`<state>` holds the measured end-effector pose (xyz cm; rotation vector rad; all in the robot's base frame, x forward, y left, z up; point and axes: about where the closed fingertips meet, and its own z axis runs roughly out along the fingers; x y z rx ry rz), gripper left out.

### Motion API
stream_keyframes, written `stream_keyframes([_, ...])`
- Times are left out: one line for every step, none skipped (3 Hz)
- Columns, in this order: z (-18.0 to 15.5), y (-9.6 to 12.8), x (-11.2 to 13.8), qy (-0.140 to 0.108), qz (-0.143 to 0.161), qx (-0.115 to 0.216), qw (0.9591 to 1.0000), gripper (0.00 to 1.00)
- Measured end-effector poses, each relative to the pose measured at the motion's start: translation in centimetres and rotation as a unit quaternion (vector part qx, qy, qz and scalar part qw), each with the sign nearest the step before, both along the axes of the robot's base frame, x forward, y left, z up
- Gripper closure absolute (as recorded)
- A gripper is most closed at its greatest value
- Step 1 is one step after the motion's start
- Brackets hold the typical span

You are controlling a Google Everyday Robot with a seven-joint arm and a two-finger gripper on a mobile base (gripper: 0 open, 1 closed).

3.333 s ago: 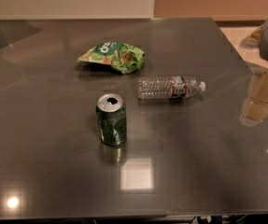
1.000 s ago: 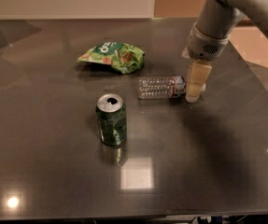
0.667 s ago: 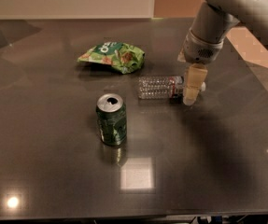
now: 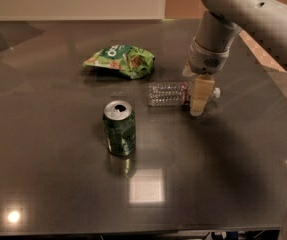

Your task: Place water bottle upright

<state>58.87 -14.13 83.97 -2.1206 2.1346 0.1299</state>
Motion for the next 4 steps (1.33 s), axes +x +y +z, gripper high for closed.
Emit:
stream_keyframes([-0.1, 0.2, -0.2, 0.009, 0.006, -0.009, 0.9999, 0.38])
stream_keyframes([0.6, 0.1, -0.2, 0.011, 0.015, -0.013, 0.9997, 0.62])
stream_keyframes([2.7, -0.1, -0.3, -0.020, 0.056, -0.035, 0.9976, 0.85])
stream_keyframes([6.4, -1.0, 0.2, -0.080, 0.111, -0.069, 0.9882, 1.00])
